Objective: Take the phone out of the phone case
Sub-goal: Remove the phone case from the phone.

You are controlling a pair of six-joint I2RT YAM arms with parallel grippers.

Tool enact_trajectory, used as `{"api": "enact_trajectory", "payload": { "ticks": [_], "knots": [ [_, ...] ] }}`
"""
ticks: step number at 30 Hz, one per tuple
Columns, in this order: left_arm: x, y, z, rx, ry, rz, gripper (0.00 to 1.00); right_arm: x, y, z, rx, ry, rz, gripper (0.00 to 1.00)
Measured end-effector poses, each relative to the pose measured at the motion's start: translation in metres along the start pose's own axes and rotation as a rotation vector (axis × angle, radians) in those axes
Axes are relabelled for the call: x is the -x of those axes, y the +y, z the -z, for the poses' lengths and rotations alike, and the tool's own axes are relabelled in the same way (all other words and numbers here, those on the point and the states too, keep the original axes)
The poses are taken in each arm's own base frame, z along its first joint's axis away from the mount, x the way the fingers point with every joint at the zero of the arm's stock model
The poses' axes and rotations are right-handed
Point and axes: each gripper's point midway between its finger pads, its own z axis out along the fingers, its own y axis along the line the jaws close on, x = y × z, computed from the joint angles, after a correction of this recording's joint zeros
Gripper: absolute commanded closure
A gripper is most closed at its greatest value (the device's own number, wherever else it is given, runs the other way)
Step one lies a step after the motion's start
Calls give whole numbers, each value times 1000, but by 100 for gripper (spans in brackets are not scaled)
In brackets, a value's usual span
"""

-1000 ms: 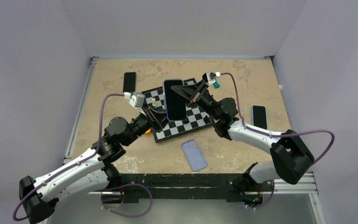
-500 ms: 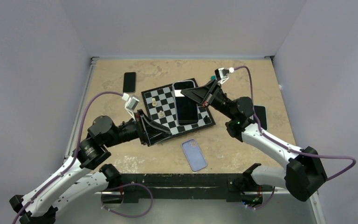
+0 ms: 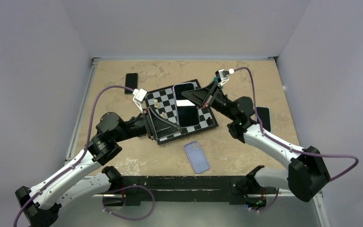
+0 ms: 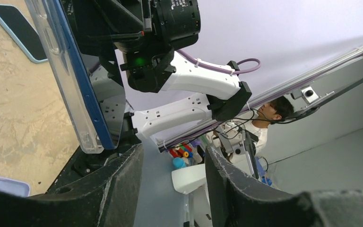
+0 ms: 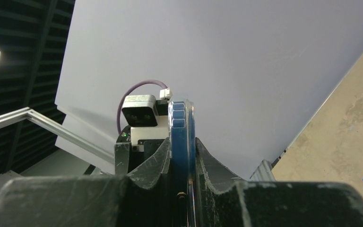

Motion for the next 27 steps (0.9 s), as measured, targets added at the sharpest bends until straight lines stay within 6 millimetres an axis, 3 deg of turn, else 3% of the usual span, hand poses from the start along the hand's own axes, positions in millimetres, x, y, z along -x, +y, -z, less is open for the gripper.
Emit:
{"api": "enact_trajectory", "payload": {
  "ticks": [20, 27],
  "knots": [
    [-7, 41, -11, 106, 12, 49, 44, 2, 10, 2, 20, -9, 5, 100],
    [-2, 38, -15, 85, -5, 43, 43, 2, 17, 4, 34, -11, 20, 100]
  ]
}}
